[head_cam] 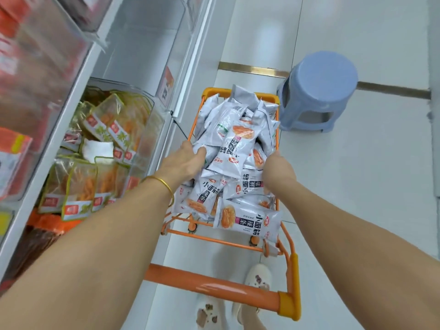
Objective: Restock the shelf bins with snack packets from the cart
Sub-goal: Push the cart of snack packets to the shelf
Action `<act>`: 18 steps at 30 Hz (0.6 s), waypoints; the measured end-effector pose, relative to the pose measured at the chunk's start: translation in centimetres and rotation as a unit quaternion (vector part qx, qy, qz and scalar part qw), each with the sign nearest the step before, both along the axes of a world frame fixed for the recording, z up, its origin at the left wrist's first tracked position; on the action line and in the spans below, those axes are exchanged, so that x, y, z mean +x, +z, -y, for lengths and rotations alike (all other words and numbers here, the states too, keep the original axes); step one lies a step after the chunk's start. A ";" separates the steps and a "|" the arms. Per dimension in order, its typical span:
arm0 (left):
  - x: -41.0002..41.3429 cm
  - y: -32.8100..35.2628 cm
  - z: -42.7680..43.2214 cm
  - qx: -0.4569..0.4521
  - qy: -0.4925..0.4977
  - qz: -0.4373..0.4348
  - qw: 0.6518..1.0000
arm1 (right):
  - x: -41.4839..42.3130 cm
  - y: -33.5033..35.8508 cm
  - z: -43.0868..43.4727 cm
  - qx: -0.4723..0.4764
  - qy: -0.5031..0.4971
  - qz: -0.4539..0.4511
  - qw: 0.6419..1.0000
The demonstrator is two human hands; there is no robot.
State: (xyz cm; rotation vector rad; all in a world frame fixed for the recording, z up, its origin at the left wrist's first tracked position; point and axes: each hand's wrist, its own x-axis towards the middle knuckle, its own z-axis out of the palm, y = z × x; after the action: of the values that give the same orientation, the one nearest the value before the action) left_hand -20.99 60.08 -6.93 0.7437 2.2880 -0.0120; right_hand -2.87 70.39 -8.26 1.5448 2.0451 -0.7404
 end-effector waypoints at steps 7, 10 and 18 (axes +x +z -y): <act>-2.9 0.6 -8.1 0.009 0.021 0.012 1.000 | -3.3 0.1 -8.7 0.010 0.029 0.007 1.000; -4.8 0.3 -11.3 0.007 0.016 0.011 1.000 | -5.3 0.4 -11.9 0.007 0.027 0.010 1.000; -10.3 -0.4 -21.3 0.007 -0.004 -0.010 1.000 | -10.5 0.7 -21.6 0.017 0.050 0.015 0.998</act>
State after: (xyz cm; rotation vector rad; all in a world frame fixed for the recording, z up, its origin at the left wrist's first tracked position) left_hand -31.29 81.33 -7.32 0.7638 2.3060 -0.0086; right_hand -13.35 91.94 -7.59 1.4514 2.1054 -0.6439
